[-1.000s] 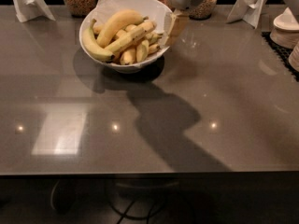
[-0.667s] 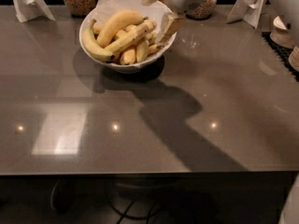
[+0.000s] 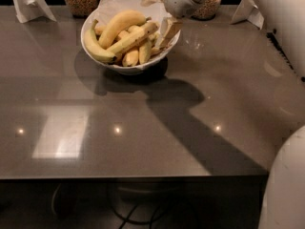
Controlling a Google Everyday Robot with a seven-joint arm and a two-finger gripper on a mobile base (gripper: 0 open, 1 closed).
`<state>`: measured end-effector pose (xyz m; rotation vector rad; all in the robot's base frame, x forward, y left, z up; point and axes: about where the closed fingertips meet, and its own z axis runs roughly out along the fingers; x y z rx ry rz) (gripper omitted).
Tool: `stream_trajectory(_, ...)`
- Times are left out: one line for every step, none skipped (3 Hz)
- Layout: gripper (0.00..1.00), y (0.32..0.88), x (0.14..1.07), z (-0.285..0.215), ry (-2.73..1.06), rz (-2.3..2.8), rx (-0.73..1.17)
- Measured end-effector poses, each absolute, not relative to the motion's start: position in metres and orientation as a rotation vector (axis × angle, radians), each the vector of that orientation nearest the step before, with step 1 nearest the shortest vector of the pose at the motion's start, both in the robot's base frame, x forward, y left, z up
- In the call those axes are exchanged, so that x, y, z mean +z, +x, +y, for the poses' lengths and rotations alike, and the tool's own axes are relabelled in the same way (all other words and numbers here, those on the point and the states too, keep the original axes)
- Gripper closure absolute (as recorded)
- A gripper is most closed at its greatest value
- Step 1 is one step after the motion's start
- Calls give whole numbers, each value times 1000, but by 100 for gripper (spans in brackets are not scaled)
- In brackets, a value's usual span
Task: Pick banana from white bowl
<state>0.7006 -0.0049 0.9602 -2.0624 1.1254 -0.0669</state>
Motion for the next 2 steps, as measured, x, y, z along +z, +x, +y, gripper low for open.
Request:
stream_trajectory(28, 710, 954, 1, -2068, 1108, -59)
stream_trajectory(34, 717, 948, 6, -2077, 1096, -50)
